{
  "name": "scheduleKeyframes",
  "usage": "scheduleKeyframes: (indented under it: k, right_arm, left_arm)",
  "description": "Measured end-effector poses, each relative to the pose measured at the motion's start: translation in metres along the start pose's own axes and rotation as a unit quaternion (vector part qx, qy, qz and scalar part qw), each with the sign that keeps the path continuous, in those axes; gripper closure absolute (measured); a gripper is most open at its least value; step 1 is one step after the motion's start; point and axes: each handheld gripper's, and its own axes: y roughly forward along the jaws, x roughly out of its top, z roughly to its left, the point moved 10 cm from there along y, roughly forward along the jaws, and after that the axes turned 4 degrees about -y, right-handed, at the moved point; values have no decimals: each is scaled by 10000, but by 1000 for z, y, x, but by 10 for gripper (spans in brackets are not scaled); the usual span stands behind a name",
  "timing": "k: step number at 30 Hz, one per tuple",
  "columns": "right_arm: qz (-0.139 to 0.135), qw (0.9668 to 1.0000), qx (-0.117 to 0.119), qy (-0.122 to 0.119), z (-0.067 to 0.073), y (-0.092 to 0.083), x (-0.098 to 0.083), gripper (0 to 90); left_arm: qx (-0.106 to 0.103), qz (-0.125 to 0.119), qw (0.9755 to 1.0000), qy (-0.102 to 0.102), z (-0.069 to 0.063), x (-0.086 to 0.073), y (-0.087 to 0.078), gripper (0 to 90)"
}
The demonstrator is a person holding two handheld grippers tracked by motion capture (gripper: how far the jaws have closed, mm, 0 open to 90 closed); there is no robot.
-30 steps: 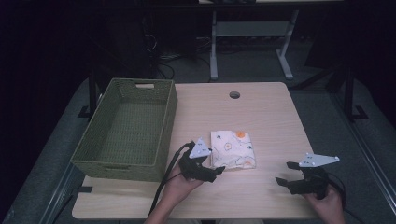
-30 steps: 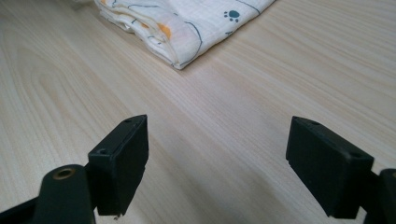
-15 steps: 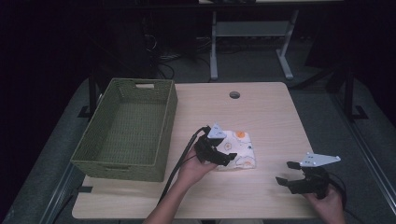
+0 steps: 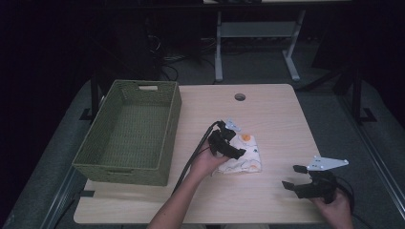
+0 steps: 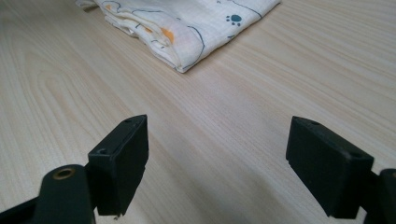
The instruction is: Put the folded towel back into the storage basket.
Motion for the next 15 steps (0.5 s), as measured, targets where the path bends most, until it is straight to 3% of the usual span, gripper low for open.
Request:
scheduleKeyframes:
  k: [9,15]
  right_arm:
    - [-9,10000,-1,-4,0,0,0,208]
    - [-32,10000,6,-2,0,0,1,208]
  left_arm:
    - [9,194,9998,-53,3,-5,16,284]
    - [99,553,9984,-51,4,-12,28,313]
